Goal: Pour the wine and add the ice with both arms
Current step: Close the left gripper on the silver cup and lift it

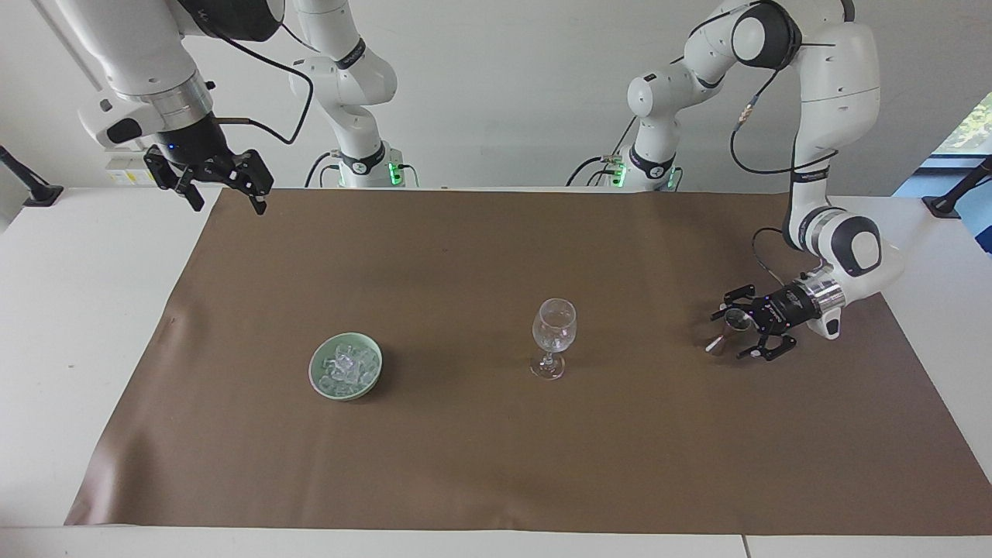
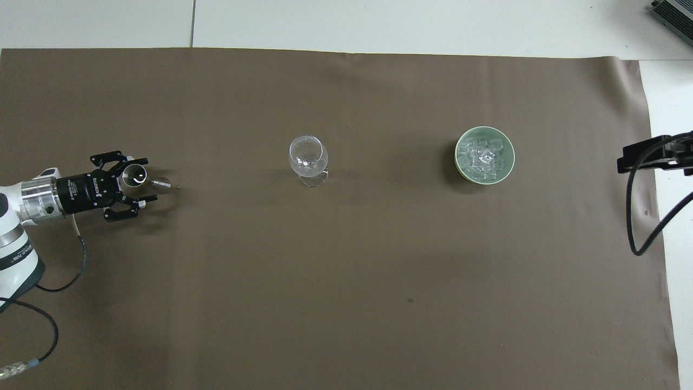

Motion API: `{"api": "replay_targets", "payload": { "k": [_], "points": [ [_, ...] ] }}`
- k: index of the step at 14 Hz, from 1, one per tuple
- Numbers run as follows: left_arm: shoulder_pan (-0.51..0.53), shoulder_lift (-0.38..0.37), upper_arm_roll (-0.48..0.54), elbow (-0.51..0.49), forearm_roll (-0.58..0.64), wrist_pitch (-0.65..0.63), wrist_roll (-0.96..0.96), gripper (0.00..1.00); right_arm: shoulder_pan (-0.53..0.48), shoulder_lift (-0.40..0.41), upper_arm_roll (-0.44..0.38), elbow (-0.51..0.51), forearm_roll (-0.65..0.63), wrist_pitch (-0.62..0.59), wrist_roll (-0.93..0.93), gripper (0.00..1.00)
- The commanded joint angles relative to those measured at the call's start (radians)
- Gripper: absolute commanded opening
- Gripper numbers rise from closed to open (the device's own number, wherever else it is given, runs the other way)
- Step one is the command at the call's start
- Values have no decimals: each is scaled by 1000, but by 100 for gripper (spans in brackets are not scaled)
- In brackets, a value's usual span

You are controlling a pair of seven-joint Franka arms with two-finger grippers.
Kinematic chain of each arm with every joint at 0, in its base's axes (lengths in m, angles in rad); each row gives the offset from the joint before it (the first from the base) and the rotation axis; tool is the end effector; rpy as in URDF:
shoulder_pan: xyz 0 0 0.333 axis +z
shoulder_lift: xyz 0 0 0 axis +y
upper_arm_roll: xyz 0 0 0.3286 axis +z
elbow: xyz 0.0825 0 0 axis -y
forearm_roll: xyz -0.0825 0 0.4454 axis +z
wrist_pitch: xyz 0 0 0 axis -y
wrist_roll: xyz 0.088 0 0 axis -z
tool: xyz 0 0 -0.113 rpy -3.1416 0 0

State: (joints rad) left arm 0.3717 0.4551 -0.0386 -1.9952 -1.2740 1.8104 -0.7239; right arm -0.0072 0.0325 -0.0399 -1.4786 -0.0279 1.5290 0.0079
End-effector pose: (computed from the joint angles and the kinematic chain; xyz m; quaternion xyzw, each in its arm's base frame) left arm 0.6118 0.1219 0.1999 0.4959 0.6543 -0.3488 0.4520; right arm 0.6220 -0.0321 0.6563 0.9995 -0.0282 0.0087 0.0148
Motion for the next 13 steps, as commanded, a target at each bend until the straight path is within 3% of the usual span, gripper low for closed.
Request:
{"api": "replay_targets", "payload": {
  "k": [1,10,13],
  "points": [
    [-8,-26,8,-31,-22,1,12,69,-4,-16,-2,-19,13,5,-23,100],
    [-7,-24,9,-25,-21,-8,7,48,-4,-16,-2,-19,13,5,-23,100],
    [-5,-24,9,-22,-19,-11,7,46,-4,-16,-2,-19,13,5,-23,100]
  ]
}}
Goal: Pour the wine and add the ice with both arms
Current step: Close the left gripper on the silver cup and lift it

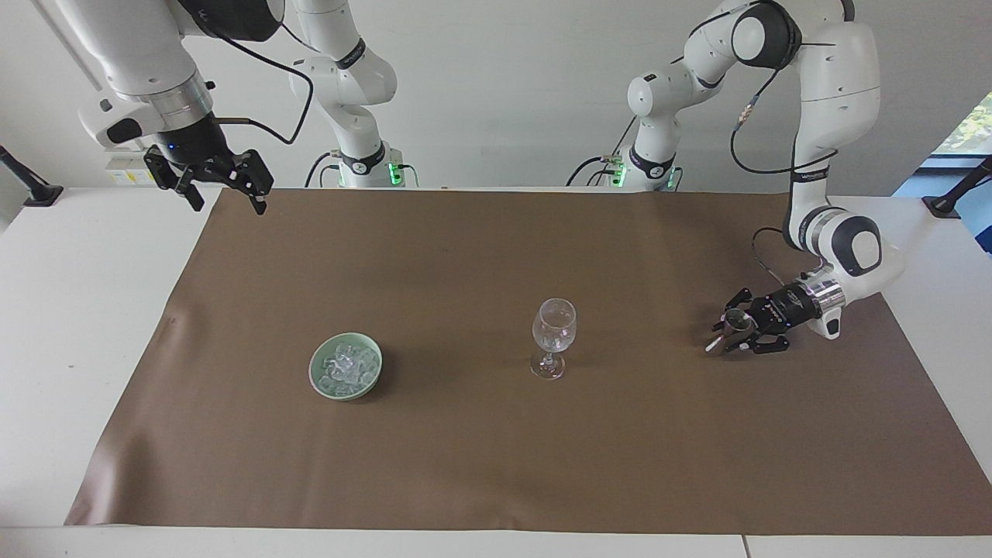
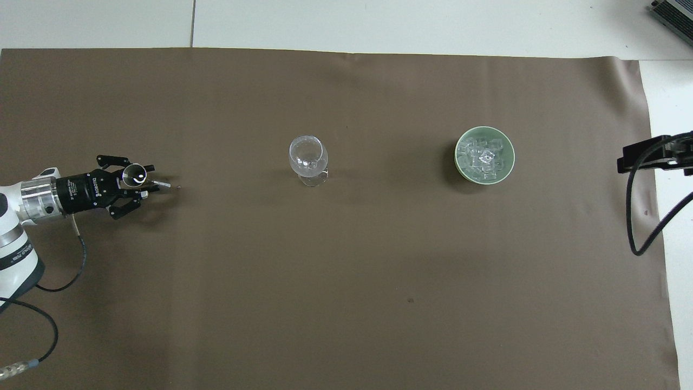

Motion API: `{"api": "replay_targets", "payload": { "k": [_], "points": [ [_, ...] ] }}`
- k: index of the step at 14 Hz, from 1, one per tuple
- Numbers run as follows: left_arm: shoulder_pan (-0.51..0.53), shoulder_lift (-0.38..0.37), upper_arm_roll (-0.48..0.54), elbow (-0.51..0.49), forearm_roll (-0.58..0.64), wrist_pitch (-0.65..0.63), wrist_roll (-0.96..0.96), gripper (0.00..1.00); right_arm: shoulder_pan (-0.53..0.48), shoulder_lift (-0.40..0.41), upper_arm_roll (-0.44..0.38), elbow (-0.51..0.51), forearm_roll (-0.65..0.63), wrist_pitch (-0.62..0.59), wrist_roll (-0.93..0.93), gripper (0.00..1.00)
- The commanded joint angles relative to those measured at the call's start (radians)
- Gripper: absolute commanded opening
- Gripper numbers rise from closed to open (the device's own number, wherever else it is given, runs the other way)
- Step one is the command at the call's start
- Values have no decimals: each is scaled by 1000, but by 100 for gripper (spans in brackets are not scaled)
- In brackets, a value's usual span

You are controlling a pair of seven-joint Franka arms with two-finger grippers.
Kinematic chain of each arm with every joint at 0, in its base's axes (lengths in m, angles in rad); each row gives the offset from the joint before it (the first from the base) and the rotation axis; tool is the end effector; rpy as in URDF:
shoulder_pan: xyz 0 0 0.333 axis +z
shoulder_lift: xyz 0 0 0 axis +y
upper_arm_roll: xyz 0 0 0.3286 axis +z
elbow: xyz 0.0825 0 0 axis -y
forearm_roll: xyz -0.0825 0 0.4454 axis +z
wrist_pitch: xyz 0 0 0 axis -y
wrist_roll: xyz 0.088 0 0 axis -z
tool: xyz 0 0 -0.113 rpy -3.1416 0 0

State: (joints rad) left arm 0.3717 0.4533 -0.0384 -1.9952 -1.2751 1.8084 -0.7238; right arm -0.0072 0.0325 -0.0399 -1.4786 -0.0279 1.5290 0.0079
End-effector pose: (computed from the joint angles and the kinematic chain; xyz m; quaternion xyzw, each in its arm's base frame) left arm 0.6120 0.1218 0.2011 0.4960 0.6536 -0.3488 0.4529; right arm 0.6220 -0.0321 0.6563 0.9995 -0.0282 0.0087 0.0148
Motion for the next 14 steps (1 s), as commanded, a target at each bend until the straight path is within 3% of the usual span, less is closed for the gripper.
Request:
{"api": "replay_targets", "payload": {
  "k": [1,5,7,11,14],
  "points": [
    [-4,-22,9,-21,-18,-9,7,45,-4,-16,-2,-19,13,5,-23,100],
    [-4,-22,9,-20,-18,-8,6,33,-4,-16,-2,-19,13,5,-23,100],
    [-5,-22,11,-20,-18,-8,3,19,-4,-16,-2,-19,13,5,-23,100],
    [-10,-22,11,-20,-18,-7,3,2,-4,-16,-2,-19,13,5,-23,100],
    [-13,-21,11,-17,-17,-11,-2,0,-4,-16,-2,-19,13,5,-23,100]
  ]
}}
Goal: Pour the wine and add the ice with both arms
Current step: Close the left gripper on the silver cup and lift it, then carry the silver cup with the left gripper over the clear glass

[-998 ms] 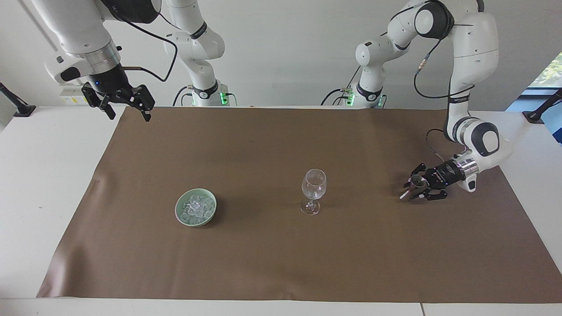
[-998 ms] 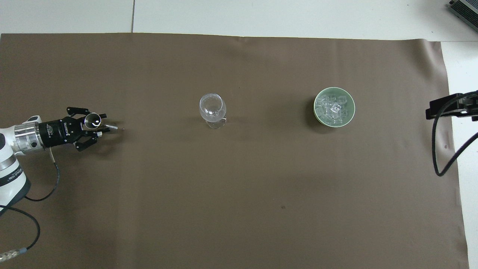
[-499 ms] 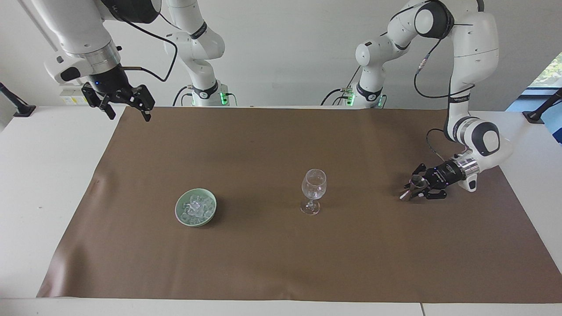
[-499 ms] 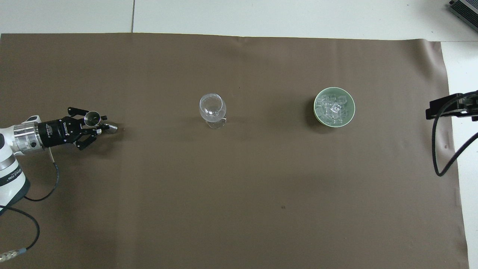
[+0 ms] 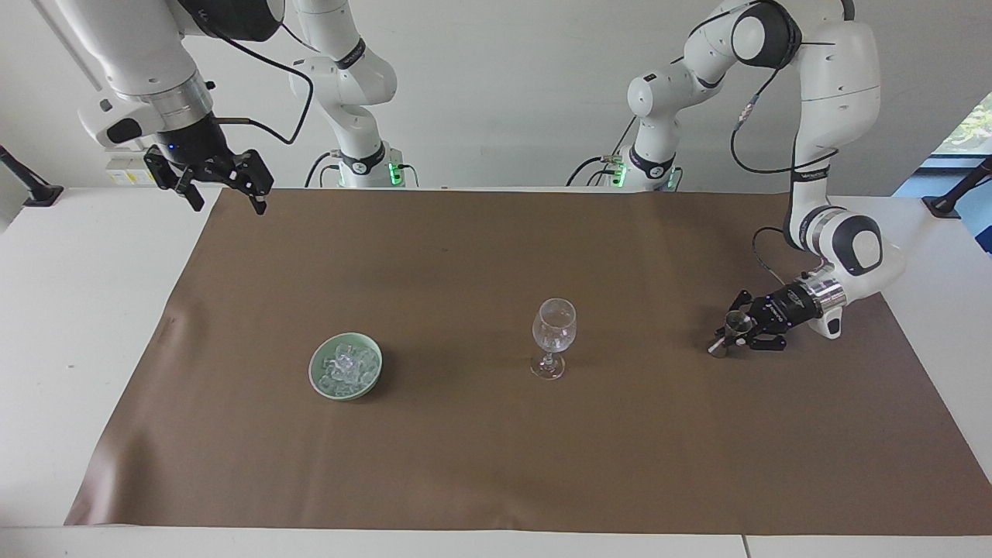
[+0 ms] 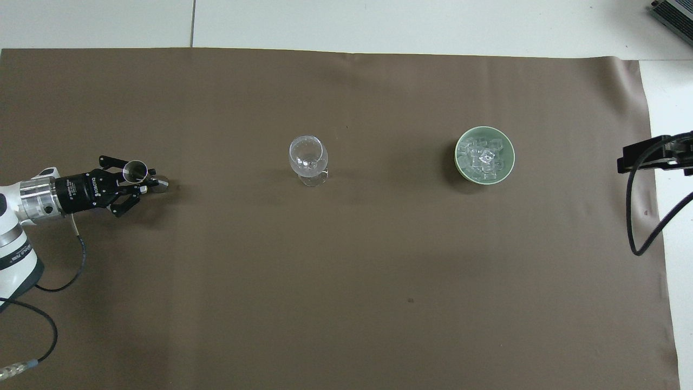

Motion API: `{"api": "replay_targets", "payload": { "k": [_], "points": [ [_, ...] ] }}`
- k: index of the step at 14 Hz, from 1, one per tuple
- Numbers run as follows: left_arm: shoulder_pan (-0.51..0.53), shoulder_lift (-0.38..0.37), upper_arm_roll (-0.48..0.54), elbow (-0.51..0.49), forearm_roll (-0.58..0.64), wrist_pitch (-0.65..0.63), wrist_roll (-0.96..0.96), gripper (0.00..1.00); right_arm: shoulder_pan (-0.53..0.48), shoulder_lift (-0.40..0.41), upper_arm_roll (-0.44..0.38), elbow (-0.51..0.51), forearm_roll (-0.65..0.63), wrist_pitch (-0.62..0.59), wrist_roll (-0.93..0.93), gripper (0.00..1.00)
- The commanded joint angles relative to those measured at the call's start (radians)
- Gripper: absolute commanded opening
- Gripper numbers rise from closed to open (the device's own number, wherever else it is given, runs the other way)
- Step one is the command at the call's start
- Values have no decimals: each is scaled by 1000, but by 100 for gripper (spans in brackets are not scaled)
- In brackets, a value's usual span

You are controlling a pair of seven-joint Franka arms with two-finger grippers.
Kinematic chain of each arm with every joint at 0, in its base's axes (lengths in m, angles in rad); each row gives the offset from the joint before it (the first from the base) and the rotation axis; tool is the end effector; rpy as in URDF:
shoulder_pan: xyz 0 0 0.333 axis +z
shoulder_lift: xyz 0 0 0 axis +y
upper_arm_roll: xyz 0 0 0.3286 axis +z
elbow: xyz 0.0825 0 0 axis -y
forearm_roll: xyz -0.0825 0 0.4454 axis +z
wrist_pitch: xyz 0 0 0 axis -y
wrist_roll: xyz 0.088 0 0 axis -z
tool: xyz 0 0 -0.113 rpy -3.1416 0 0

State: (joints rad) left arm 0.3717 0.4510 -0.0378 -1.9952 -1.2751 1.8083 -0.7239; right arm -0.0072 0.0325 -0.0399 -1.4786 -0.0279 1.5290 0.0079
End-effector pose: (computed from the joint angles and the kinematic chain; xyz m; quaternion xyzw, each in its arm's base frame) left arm 0.6122 0.1223 0.2025 0.4964 0.6534 -0.3479 0.4534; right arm 0.6220 -0.0321 0.6563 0.9995 -0.0282 0.0087 0.0148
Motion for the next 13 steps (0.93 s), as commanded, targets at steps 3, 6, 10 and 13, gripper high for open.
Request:
{"api": "replay_targets", "payload": {
  "k": [3,6,10,13],
  "points": [
    [-20,-17,10,-2,-10,-29,-3,0,-4,-16,-2,-19,13,5,-23,100],
    [-34,-21,12,27,-4,-49,-40,0,-4,-16,-2,-19,13,5,-23,100],
    [-77,-58,12,47,17,-43,-95,0,-4,-16,-2,-19,13,5,-23,100],
    [-120,-97,12,47,16,-32,-143,0,-4,-16,-2,-19,13,5,-23,100]
  ]
}}
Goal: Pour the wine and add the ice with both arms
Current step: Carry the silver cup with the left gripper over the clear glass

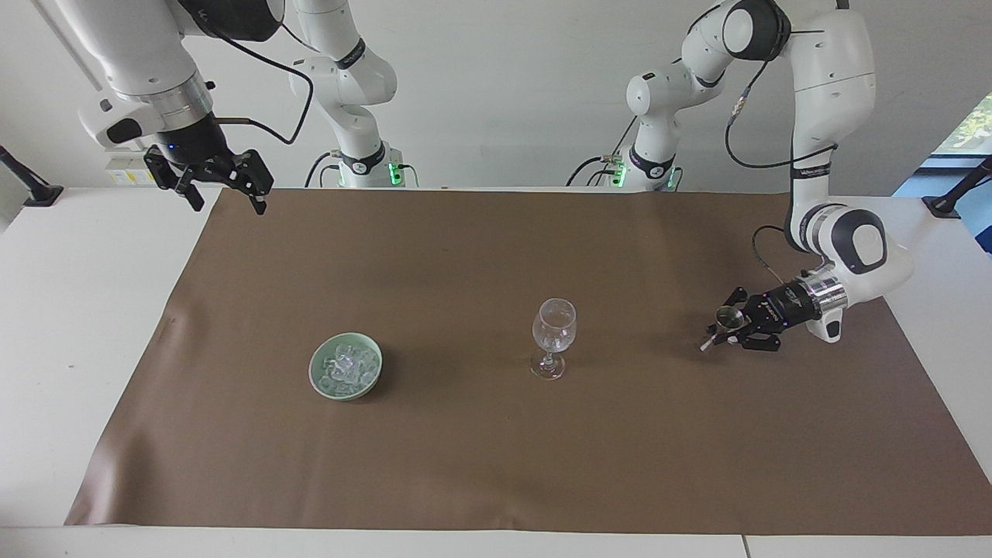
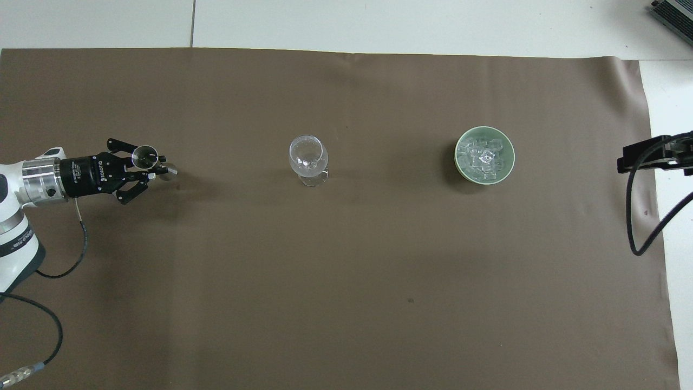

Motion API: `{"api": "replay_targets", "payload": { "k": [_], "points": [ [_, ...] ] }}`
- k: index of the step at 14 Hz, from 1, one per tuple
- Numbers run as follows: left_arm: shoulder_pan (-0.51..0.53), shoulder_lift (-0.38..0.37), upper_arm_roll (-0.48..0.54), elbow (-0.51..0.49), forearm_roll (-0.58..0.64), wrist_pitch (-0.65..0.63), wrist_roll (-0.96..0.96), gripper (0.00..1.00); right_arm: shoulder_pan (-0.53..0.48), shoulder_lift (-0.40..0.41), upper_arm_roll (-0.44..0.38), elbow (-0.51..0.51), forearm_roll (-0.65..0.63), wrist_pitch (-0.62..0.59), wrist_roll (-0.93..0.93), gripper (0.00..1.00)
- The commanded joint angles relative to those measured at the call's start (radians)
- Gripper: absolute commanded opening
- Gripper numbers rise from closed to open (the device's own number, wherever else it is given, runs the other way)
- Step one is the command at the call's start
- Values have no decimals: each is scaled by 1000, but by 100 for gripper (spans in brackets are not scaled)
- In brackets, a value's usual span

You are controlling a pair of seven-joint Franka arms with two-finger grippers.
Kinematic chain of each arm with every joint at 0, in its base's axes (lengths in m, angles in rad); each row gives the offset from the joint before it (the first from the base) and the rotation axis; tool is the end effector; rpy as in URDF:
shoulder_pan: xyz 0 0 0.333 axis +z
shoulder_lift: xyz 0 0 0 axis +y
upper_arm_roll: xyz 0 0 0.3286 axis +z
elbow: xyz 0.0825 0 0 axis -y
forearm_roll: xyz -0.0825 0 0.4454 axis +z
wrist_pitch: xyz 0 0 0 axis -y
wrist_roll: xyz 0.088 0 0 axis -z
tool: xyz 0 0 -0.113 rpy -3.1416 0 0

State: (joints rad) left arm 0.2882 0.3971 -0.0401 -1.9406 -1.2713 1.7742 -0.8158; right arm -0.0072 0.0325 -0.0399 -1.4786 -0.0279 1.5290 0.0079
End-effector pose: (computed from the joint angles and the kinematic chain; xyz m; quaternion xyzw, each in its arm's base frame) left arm 0.6429 0.0722 0.2607 0.5222 0.6279 -0.3648 0.4473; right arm 0.6220 -0.0321 0.6563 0.9995 -0.0282 0.0087 0.0148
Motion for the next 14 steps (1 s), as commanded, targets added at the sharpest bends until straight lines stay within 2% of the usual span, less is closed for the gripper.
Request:
{"api": "replay_targets", "payload": {
  "k": [1,8,14],
  "points": [
    [-53,-59,14,-8,12,4,-71,0,-4,-16,-2,-19,13,5,-23,100],
    [-196,-170,17,-17,16,68,-216,0,-4,-16,-2,-19,13,5,-23,100],
    [-306,-199,17,-20,21,172,-289,0,-4,-16,-2,-19,13,5,-23,100]
  ]
}}
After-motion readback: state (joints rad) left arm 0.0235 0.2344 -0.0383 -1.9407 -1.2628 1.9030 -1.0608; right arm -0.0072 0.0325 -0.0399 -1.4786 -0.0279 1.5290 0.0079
